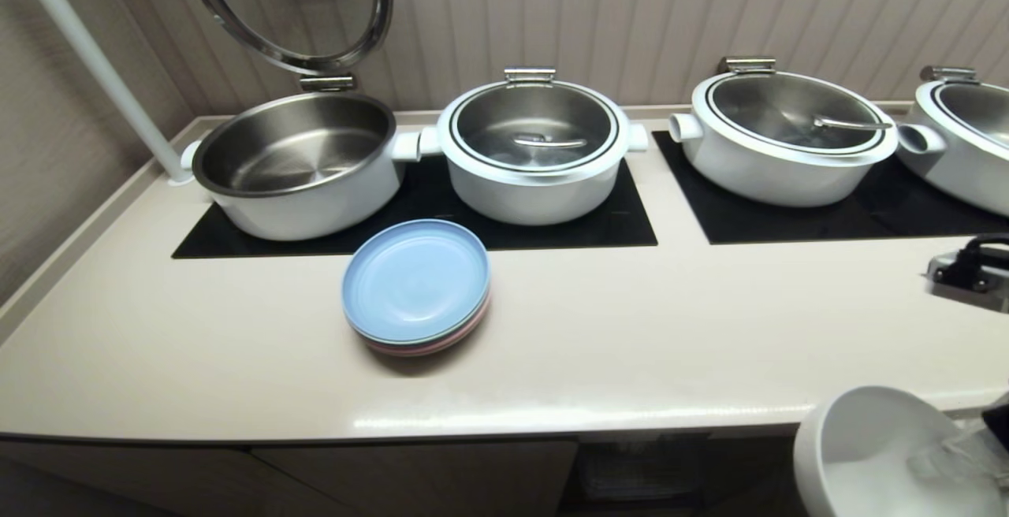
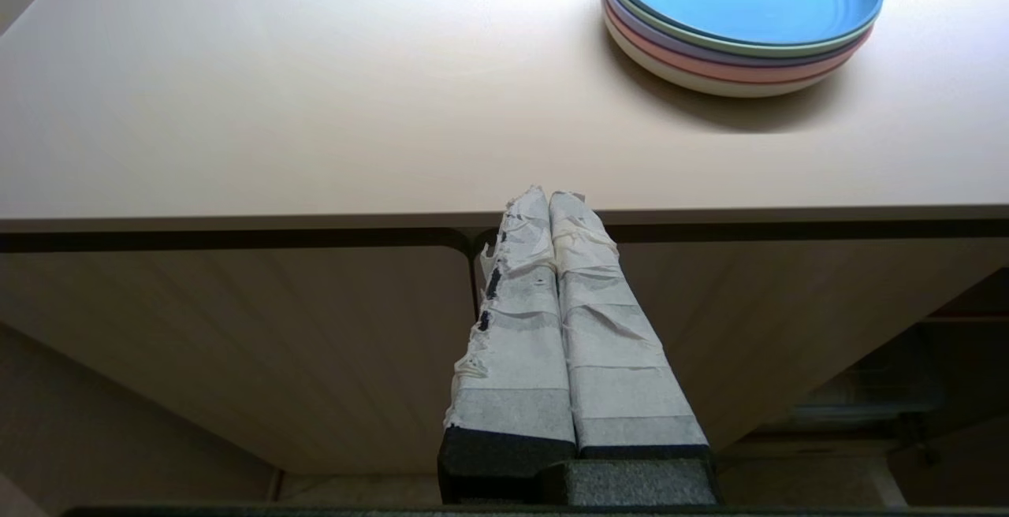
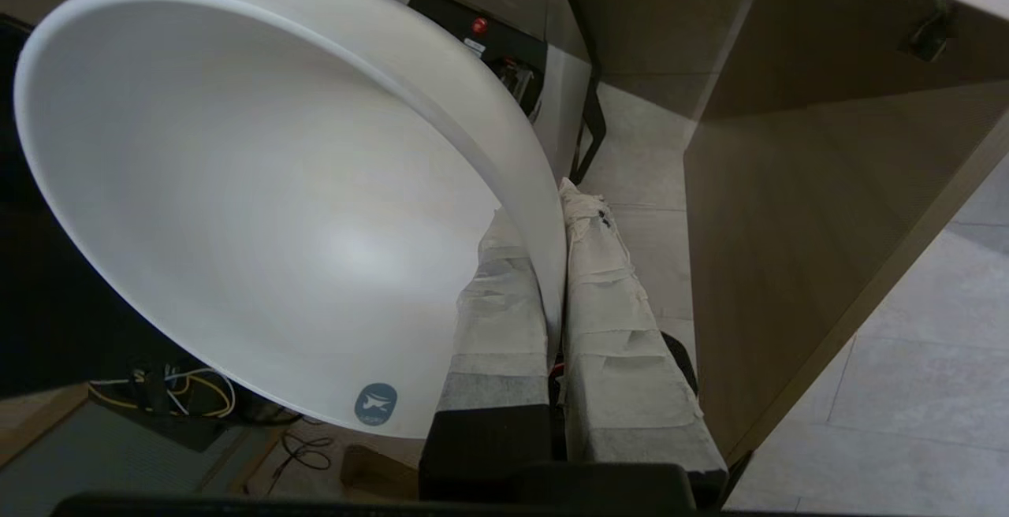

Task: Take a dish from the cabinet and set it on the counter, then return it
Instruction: Put it back into the cabinet

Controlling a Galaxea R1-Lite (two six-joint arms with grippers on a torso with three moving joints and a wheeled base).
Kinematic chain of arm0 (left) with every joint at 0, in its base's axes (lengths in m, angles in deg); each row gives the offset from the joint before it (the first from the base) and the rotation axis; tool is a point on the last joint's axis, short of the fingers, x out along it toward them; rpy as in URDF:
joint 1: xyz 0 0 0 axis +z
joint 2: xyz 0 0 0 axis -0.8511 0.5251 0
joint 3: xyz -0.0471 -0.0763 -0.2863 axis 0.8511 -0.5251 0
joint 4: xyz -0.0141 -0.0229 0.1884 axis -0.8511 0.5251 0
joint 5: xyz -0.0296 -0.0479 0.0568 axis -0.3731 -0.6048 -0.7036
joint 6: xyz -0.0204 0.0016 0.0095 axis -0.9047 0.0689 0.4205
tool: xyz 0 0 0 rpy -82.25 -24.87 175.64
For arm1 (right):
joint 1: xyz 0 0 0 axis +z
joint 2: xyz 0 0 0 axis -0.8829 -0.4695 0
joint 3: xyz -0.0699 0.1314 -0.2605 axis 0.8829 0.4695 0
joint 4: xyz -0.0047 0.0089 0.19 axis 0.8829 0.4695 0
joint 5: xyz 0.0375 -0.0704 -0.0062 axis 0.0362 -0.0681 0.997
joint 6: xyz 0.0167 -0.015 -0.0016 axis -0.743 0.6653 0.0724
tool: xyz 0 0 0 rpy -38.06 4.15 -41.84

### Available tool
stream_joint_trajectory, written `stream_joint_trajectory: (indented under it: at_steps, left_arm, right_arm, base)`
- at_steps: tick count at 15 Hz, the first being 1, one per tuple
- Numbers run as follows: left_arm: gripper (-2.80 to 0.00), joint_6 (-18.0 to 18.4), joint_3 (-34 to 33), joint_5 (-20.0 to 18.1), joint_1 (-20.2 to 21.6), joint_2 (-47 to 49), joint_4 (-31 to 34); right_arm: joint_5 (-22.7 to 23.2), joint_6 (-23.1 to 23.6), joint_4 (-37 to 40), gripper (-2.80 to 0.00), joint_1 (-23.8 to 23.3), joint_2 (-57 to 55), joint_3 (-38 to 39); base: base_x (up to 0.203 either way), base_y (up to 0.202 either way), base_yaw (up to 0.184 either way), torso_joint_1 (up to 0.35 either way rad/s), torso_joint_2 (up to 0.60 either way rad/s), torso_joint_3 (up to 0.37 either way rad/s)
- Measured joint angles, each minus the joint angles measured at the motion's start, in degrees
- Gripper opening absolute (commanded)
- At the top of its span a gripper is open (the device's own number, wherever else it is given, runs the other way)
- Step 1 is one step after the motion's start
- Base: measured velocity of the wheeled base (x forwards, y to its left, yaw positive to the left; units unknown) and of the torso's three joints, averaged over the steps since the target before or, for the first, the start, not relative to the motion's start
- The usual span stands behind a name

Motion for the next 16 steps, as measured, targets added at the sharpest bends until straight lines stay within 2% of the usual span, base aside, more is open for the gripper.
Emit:
stream_joint_trajectory:
  at_steps: [2, 4, 6, 8, 11, 16]
  left_arm:
    - [-2.80, 0.0, 0.0, 0.0, 0.0, 0.0, 0.0]
    - [-2.80, 0.0, 0.0, 0.0, 0.0, 0.0, 0.0]
    - [-2.80, 0.0, 0.0, 0.0, 0.0, 0.0, 0.0]
    - [-2.80, 0.0, 0.0, 0.0, 0.0, 0.0, 0.0]
    - [-2.80, 0.0, 0.0, 0.0, 0.0, 0.0, 0.0]
    - [-2.80, 0.0, 0.0, 0.0, 0.0, 0.0, 0.0]
  right_arm:
    - [0.1, 1.4, 0.0, -2.80, 1.4, 3.5, 2.8]
    - [0.2, 4.8, 0.1, -2.80, 1.9, 6.4, 6.4]
    - [1.0, 5.7, 0.2, -2.80, 2.0, 8.0, 8.5]
    - [3.3, 6.1, 0.5, -2.80, 2.1, 8.8, 10.4]
    - [7.6, 10.6, 3.6, -2.80, 2.3, 9.3, 11.4]
    - [7.6, 11.3, 5.3, -2.80, 4.5, 9.9, 11.7]
  base:
    - [0.000, 0.000, 0.000, 0.000, 0.00, 0.000]
    - [0.000, 0.000, 0.000, 0.000, 0.00, 0.000]
    - [0.000, 0.000, 0.000, 0.000, 0.00, 0.000]
    - [0.000, 0.000, 0.000, 0.000, 0.00, 0.000]
    - [0.000, 0.000, 0.000, 0.000, 0.00, 0.000]
    - [0.000, 0.000, 0.000, 0.000, 0.00, 0.000]
